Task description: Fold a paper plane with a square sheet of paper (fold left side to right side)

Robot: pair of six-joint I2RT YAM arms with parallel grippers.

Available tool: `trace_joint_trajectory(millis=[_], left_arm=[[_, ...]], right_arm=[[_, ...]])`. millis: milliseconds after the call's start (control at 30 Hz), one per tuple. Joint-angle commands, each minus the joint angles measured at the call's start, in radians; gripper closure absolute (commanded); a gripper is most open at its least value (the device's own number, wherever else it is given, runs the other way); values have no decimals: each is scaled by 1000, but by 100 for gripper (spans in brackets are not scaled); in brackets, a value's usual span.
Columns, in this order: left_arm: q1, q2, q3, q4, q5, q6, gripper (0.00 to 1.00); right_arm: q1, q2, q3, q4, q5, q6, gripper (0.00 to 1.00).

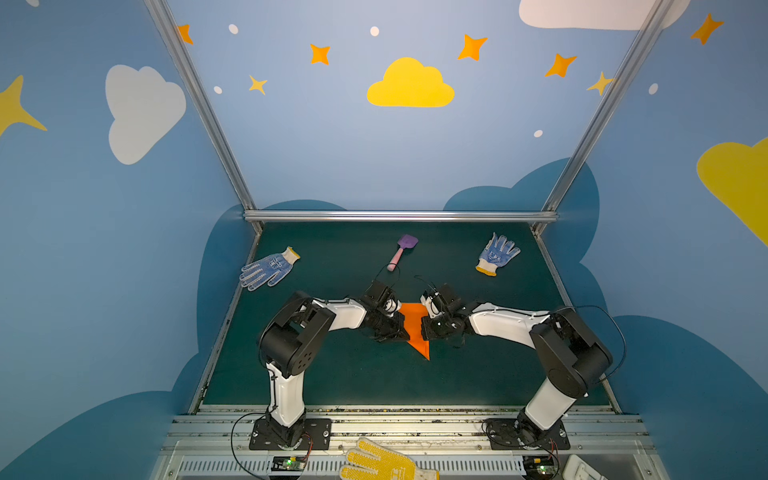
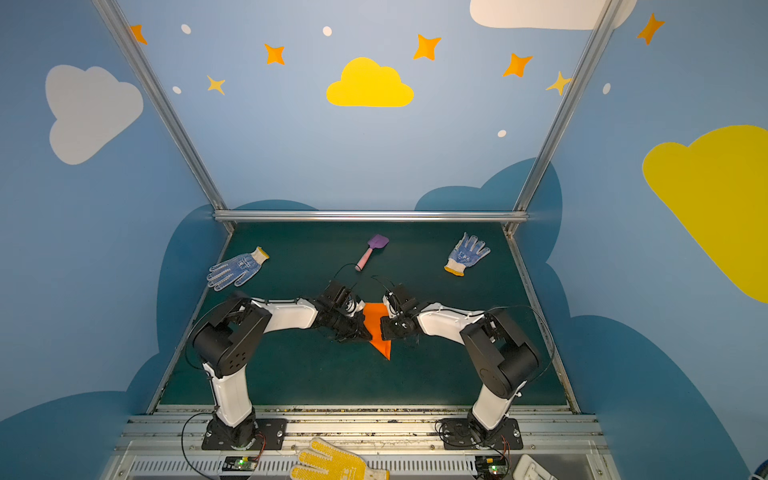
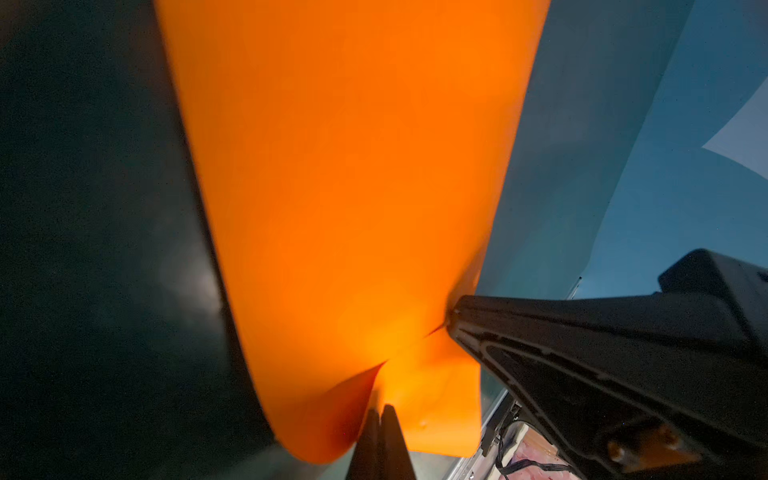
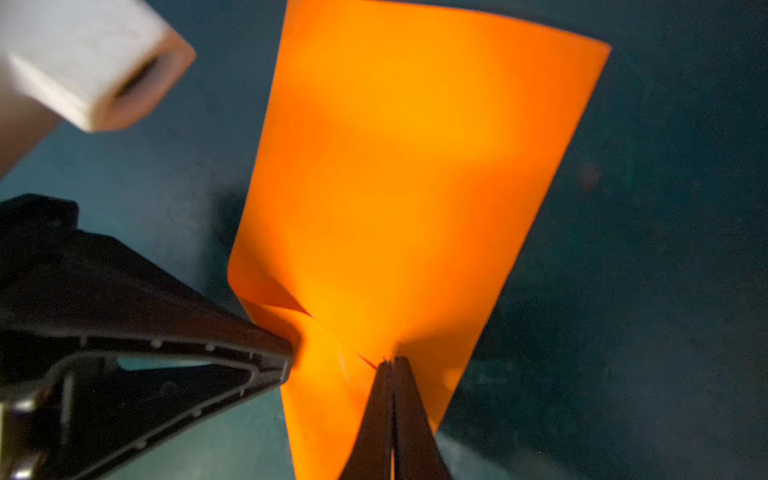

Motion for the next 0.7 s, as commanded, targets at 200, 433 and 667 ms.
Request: trace_joint_trajectory(millis=[200, 433, 667], left_arm=[[9, -17, 79, -61, -9, 37, 96], [48, -5, 166, -93, -1, 36, 96], [58, 123, 273, -139, 3, 61, 96]], right_arm=[[-9, -25, 12, -54, -2, -7, 100], [-13, -10, 5, -40, -5, -7, 100], [-14, -8, 10, -37, -10, -8, 100]])
